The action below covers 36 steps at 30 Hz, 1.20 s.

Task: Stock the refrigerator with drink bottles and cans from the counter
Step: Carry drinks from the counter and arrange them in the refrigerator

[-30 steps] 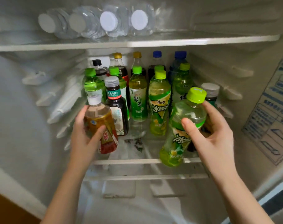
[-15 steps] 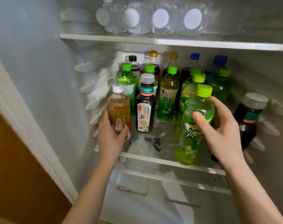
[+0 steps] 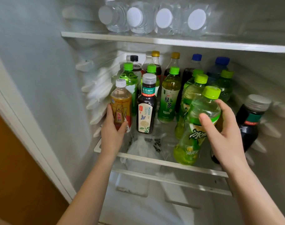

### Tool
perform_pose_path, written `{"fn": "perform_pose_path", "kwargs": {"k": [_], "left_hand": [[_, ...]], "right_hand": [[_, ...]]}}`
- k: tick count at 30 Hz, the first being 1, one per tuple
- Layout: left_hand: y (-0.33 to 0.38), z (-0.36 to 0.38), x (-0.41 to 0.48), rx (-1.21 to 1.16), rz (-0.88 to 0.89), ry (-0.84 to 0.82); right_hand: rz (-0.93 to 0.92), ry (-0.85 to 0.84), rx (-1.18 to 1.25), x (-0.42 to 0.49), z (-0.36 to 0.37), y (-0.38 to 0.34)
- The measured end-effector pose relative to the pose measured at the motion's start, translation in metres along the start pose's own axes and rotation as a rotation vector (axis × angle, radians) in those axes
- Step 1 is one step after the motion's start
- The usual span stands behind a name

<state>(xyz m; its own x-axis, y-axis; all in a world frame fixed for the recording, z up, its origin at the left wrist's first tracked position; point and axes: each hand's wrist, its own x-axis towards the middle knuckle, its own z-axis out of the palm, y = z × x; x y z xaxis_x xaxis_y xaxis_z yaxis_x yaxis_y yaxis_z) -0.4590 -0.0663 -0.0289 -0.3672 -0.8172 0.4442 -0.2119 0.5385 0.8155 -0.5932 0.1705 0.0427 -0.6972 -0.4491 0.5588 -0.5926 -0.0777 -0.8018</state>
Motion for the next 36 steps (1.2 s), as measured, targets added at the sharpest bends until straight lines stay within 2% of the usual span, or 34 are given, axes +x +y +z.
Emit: {"fn": "perform_pose_path", "kwargs": {"k": [4, 9, 26, 36], "left_hand": [[0.001, 0.006, -0.008, 0.107, -0.053, 0.100], [0.002, 0.007, -0.012, 0.412, -0.077, 0.175], [0.002, 0.014, -0.001, 0.558, -0.110, 0.207], [-0.003, 0.014, -0.003, 0.514, -0.078, 0.212]], "right_hand": [[0.014, -0.008, 0.014, 0.000, -0.003, 0.000], [0.012, -0.002, -0.012, 0.000, -0.003, 0.001], [0.021, -0.009, -0.033, -0.001, 0.004, -0.003], [0.045, -0.009, -0.008, -0.003, 0.005, -0.002]]}}
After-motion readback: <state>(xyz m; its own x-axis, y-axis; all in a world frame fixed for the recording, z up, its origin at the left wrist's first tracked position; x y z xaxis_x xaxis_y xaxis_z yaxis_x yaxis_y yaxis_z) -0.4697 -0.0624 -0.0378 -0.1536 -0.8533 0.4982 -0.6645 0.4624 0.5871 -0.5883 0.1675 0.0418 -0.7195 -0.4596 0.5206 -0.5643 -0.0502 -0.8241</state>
